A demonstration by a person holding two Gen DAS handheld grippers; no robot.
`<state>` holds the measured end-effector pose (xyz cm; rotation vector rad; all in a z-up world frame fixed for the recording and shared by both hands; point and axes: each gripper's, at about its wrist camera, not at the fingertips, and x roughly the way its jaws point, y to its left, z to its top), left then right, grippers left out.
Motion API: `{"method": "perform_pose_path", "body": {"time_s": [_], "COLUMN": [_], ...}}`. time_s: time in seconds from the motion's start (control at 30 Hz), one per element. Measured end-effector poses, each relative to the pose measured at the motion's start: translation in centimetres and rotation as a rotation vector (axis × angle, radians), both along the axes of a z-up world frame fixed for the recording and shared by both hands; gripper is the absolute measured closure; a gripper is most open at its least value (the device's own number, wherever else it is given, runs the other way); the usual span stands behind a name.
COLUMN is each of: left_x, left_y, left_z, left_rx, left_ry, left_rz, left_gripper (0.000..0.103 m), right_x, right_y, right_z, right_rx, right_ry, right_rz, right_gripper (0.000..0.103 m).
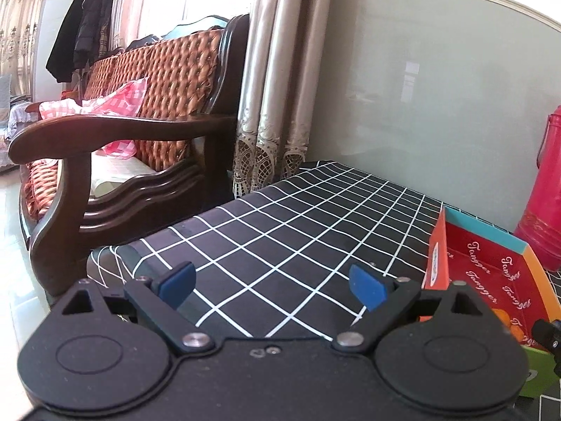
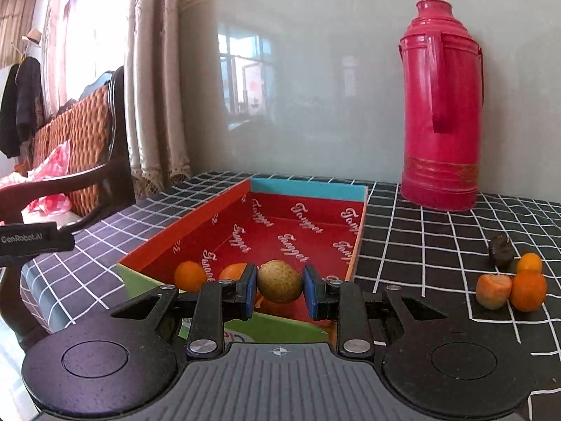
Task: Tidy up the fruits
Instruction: 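Carry the yellowish fruit into the box and open the right gripper, then reach the left gripper to an orange carrot piece and grasp it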
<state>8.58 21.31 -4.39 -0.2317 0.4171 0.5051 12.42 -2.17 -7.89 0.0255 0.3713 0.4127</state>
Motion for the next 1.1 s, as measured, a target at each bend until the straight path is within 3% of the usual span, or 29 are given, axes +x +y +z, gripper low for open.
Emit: {"method": "perform_pose_path", "body": {"time_s": [0.03, 0.07, 0.17, 0.33, 0.47, 0.73, 1.1], "left_x": [0.0, 0.0, 0.0, 0.2, 0.4, 1.1, 2.3], "left_y": [0.0, 0.0, 0.0, -0.6, -1.3, -3.8, -9.4], "left_z": [0.0, 0.0, 0.1, 0.2, 0.2, 0.6, 1.3], "left_rx": [-0.001, -0.001, 0.0, 0.007, 0.012, 0.027, 0.049], "left_ry": [0.0, -0.001, -0.002, -0.001, -0.003, -0.011, -0.035], "left_rz": [0.002, 0.002, 0.0, -0.015, -0.03, -0.092, -0.228], "left_gripper": [0.015, 0.015, 0.015, 0.015, 0.015, 0.015, 0.014], "right_x": [0.0, 0.0, -0.7, -1.5, -1.5, -1.0, -2.0], "right_y": [0.1, 0.0, -0.3, -1.1, -2.4, -5.1, -9.1], "right_z": [0.1, 0.1, 0.5, 1.3, 1.5, 1.5, 1.6], "right_rx": [0.003, 0.01, 0.037, 0.046, 0.052, 0.021, -0.038], "right_ry": [0.002, 0.003, -0.032, -0.091, -0.104, -0.064, -0.063], "right_rz": [0.001, -0.002, 0.003, -0.044, -0.126, -0.329, -0.504], "right_gripper": [0.068, 0.052, 0.031, 0.021, 0.004, 0.0, 0.0]}}
